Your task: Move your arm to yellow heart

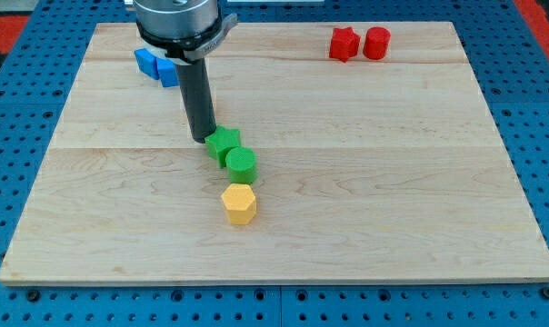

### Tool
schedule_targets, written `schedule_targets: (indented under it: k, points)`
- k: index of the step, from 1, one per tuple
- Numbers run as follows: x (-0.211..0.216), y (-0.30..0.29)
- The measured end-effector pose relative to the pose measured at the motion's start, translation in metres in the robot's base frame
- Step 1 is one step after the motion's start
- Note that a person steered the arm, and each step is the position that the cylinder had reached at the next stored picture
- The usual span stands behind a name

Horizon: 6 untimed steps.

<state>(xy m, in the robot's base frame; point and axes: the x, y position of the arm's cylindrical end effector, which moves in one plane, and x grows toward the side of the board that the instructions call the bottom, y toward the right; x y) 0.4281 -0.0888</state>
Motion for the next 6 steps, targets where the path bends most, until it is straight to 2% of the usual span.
schedule_targets:
  k: [2, 3, 6]
  points:
    - [0.002, 0.004]
    - [-0.01, 0.008]
    - [-0.052, 0.087]
